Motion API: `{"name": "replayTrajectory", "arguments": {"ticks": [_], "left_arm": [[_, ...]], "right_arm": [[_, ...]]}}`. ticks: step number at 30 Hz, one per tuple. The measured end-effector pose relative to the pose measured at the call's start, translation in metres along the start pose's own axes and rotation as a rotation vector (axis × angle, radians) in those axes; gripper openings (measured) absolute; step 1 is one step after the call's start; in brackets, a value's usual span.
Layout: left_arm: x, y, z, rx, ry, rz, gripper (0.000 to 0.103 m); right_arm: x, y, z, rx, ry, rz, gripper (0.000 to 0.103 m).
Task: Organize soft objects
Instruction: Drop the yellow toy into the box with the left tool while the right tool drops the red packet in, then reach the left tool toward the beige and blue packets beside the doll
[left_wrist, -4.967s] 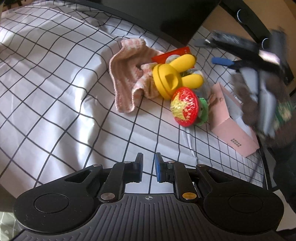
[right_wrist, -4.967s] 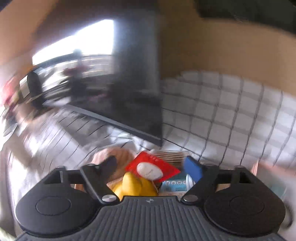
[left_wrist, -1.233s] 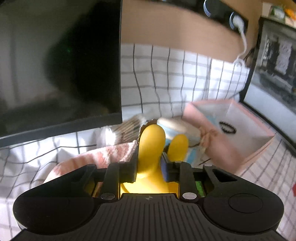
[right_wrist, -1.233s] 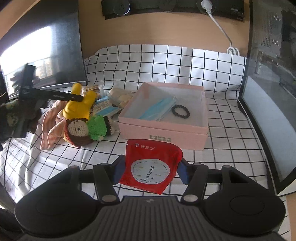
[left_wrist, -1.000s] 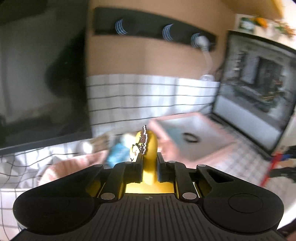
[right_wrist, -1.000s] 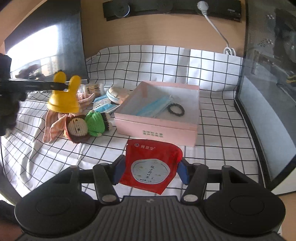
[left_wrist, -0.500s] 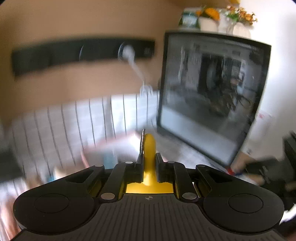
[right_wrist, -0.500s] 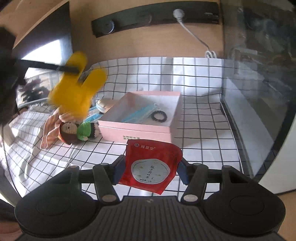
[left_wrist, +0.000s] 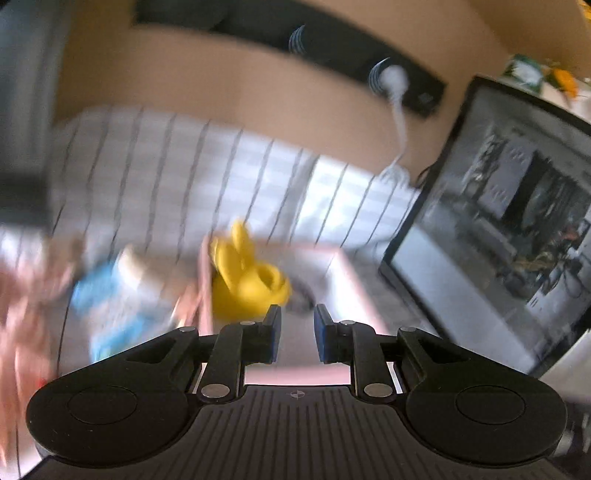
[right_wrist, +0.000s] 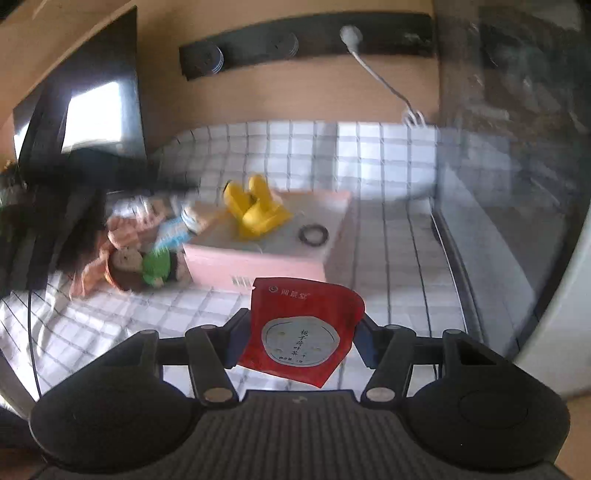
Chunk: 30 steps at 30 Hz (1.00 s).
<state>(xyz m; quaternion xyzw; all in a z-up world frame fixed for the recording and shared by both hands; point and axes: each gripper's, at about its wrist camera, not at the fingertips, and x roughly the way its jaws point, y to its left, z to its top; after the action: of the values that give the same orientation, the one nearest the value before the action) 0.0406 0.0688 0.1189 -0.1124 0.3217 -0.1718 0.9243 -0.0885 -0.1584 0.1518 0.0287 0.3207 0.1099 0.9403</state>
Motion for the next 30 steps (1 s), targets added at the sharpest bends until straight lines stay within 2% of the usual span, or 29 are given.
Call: {"name": "replayTrajectory", "arguments": {"ticks": [5,6,8,10,12,17,24,27,30], "left_arm": [[-0.022,0.024,-0.045,-0.085,0.086,0.016,0.021],[-0.026,0.028,-0.053,-0.094,0.098,0.014,0.021],[-0.034,0.036,-0.066,-0.120,0.112,0.014,0.021],[-0.041,0.048,-0.077,-0.160,0.125,0.036,0.021],[-0.049,0.061,-0.083,-0.198,0.127,0.068,0.021],[-0.063,0.095,-0.097,-0.345,0.117,0.136,0.021],[-0.043,0.117,-0.085,-0.486,0.096,0.144,0.021],[-0.026,0.122,-0.078,-0.545,0.091,0.143,0.021],[-0.022,0.130,-0.069,-0.573,0.051,0.179,0.021]], "right_arm": [[0.024,-0.003,0.067,-0.002,-0.071,0.089,0.058],[0.034,-0.004,0.083,0.001,-0.073,0.106,0.062],[0.060,-0.008,0.113,0.012,-0.051,0.125,0.070],[0.089,-0.014,0.136,0.049,-0.002,0.134,0.072],[0.109,-0.018,0.151,0.083,0.030,0.101,0.072],[0.117,-0.009,0.146,0.050,0.041,0.060,0.076],[0.124,0.030,0.096,-0.054,0.145,0.048,0.076],[0.120,0.051,0.074,-0.126,0.169,0.069,0.076],[0.112,0.076,0.063,-0.276,0.140,0.059,0.076]]}}
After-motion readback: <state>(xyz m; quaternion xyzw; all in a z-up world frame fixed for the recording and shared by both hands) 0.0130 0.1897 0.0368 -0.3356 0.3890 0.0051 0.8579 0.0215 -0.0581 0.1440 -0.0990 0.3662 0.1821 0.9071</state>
